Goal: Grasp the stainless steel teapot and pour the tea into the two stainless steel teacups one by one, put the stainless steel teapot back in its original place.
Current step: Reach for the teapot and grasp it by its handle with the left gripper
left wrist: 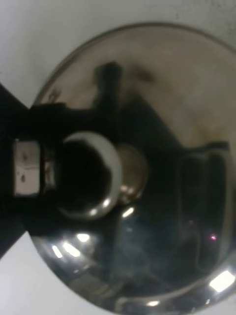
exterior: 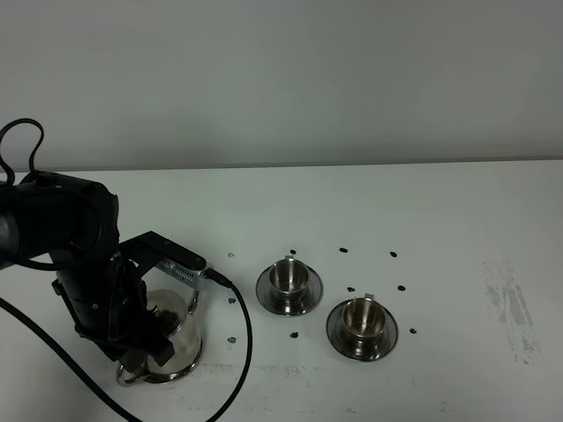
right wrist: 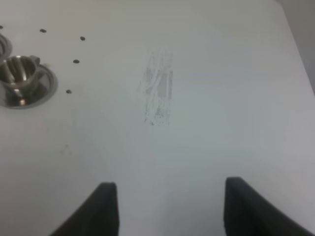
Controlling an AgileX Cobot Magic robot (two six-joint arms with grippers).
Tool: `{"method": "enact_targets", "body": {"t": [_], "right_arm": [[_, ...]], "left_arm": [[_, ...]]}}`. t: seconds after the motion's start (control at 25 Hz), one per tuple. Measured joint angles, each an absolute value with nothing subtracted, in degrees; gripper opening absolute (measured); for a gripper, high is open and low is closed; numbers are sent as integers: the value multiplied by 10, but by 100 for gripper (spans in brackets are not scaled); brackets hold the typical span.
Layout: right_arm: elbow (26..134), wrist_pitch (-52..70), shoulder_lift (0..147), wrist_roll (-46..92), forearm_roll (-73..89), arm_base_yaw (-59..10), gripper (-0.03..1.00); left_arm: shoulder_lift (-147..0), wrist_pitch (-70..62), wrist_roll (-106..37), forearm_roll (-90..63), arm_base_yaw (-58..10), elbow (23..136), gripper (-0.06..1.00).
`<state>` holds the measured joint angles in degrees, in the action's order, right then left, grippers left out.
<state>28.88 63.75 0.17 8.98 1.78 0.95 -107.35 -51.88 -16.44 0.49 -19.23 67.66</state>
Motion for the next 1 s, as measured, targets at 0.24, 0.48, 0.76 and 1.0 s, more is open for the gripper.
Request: {"method": "enact_targets", "body": {"t": [0.24, 0.48, 0.76, 1.0], "right_arm": [[289, 638, 2, 90, 18, 9, 49], [289, 638, 2, 90, 18, 9, 49], [289, 638, 2, 90, 18, 9, 49], [289, 638, 2, 90, 18, 9, 49]], "left_arm": [[-1074, -519, -155, 5, -192, 677, 31], [-1074, -518, -134, 5, -193, 676, 31], [-1074, -518, -122, 5, -193, 676, 31], [-1074, -511, -116, 7, -193, 676, 31]]}}
